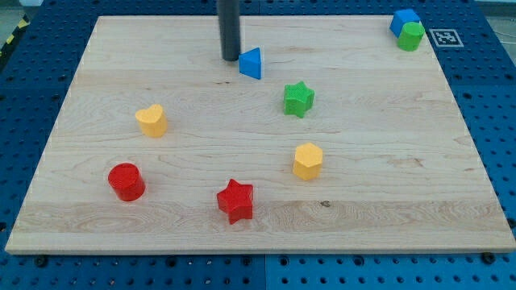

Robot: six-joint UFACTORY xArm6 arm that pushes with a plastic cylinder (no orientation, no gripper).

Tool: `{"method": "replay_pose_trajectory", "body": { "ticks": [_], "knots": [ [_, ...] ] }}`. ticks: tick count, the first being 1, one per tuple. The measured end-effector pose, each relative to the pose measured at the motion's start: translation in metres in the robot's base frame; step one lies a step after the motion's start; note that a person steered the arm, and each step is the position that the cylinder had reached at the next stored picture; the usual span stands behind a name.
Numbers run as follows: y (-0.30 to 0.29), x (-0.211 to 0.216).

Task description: Move the blue triangle above the green star

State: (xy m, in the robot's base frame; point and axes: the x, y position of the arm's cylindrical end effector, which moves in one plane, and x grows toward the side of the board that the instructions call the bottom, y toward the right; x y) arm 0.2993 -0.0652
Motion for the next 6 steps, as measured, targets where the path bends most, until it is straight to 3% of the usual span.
{"method": "replay_pose_trajectory", "body": {
  "ticks": [1,4,6],
  "knots": [
    [-0.007,0.022],
    [0.074,0.016],
    [0.047,0.046]
  ]
}}
